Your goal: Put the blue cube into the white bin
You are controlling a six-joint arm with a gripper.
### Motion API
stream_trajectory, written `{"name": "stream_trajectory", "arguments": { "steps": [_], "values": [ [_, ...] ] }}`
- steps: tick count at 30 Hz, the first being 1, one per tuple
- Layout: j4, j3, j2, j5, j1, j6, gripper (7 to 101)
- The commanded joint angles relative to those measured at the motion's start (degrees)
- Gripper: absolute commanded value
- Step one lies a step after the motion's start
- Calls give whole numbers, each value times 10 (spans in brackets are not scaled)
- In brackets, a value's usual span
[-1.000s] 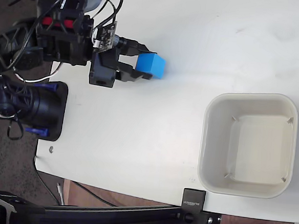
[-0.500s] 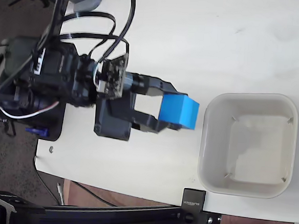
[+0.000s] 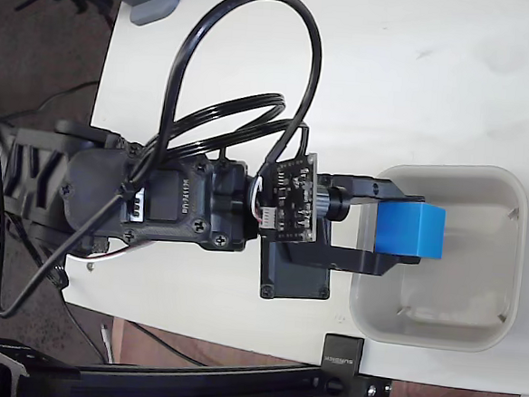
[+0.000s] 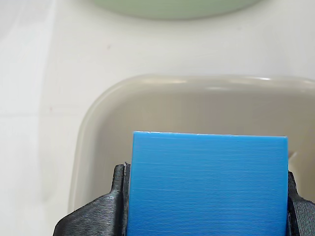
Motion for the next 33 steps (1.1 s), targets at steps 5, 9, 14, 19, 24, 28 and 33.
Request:
{"name": "stream_trajectory", "arguments": {
  "steps": [5, 9, 14, 19, 24, 28, 33],
  "values": [
    [-14, -65, 0, -23, 16, 6, 1000],
    [-12, -50, 13, -25, 20, 0, 1000],
    [-12, 76, 130, 7, 4, -6, 1003],
    [70, 301, 382, 74, -37, -23, 1003],
    [92, 598, 664, 120, -85, -10, 1003],
    [73, 787, 837, 124, -91, 3, 1003],
    [46, 921, 966, 110, -78, 1, 1003]
  ]
}}
